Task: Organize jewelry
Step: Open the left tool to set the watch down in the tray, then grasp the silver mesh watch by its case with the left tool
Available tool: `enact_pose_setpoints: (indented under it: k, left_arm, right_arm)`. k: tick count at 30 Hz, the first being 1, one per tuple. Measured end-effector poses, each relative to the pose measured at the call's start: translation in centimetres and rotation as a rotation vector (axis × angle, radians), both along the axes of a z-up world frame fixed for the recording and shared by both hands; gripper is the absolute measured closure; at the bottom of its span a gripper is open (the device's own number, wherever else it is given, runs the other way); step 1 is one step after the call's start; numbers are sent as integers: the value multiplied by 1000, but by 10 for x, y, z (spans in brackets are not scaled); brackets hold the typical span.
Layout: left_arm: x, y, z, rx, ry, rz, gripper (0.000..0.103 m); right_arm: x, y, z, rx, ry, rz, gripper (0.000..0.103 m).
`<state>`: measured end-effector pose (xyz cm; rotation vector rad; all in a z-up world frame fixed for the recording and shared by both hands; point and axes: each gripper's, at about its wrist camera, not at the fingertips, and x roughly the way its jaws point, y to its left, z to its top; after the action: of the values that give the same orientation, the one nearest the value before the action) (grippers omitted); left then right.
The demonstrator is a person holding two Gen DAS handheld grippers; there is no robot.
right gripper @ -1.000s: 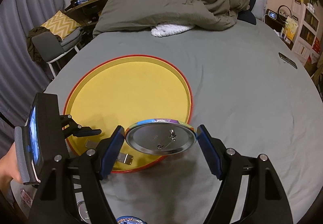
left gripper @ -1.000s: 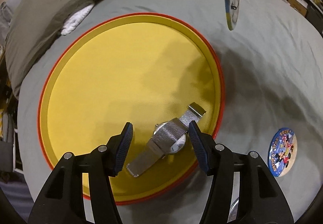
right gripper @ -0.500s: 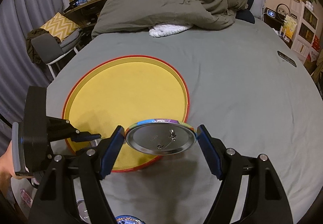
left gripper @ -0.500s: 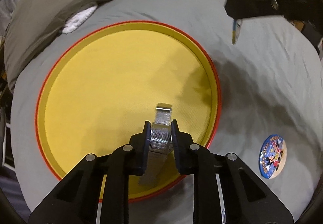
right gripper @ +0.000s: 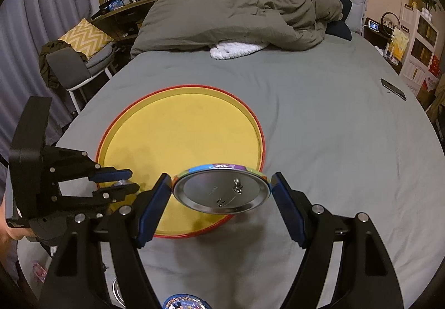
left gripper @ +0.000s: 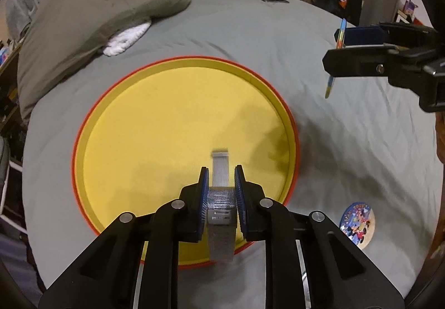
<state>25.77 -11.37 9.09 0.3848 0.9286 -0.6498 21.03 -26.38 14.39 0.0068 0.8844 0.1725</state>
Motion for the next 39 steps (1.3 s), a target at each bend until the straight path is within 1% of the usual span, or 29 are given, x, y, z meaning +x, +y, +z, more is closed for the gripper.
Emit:
enact_pose_setpoints:
  k: [3,6,8,9,10,11,12,13,16,22,23,24,25,26,29,31,33,36,39]
  left_arm:
    - [0,7,14,-28,-8,10,103]
    - [-1,9,22,-21,-14,10,103]
    - [-4,8,18,-2,-5,2,103]
    - [-4,7,13,19,1,3,100]
    - [-4,5,4,47,18,3,92]
    - [-5,3,-2,68,25,0,62]
    - [-7,0,-11,101,24,-7,43]
    - [-8,-2,-20,133,20,-13,42]
    - [-3,-5,-42,179,60,3,42]
    - [12,-10,-75,245,113,54,40]
    - [13,-10,-75,236,112,57,40]
    - [15,-9,-75,221,114,60,44]
    - [16,-8,-76,197,134,53,50]
    - [17,-7,-75,175,149,43,64]
    - [15,-10,-75,181,134,36,64]
    - [14,-10,-74,174,134,41,65]
    - [14,-8,-71,166,116,44,65]
    - [8,-6,-59,131,102,57,65]
    - [6,-6,-46,121,86,59,65]
  right_arm:
    - [-2,3,6,0,-7,2,33]
    - [-5,7,11,1,-12,6,33]
    - [-7,10,13,2,-15,8,33]
    - [-7,11,13,5,-16,10,33]
    - [-6,11,13,6,-16,12,33]
    - [-6,12,12,6,-15,14,33]
    - [-5,13,11,6,-14,15,33]
    - [-4,13,9,5,-11,18,33]
    - [-1,15,3,2,-4,22,33]
    - [5,12,-10,3,15,20,33]
    - [5,12,-13,2,18,19,33]
    - [6,11,-15,1,22,17,33]
    - [7,11,-17,0,24,16,33]
    - [7,10,-18,0,27,14,33]
    - [8,8,-20,4,30,10,33]
    - [8,8,-21,2,29,11,33]
    - [7,9,-20,1,27,12,33]
    - [7,8,-19,3,23,10,33]
    - [5,8,-17,-1,21,8,33]
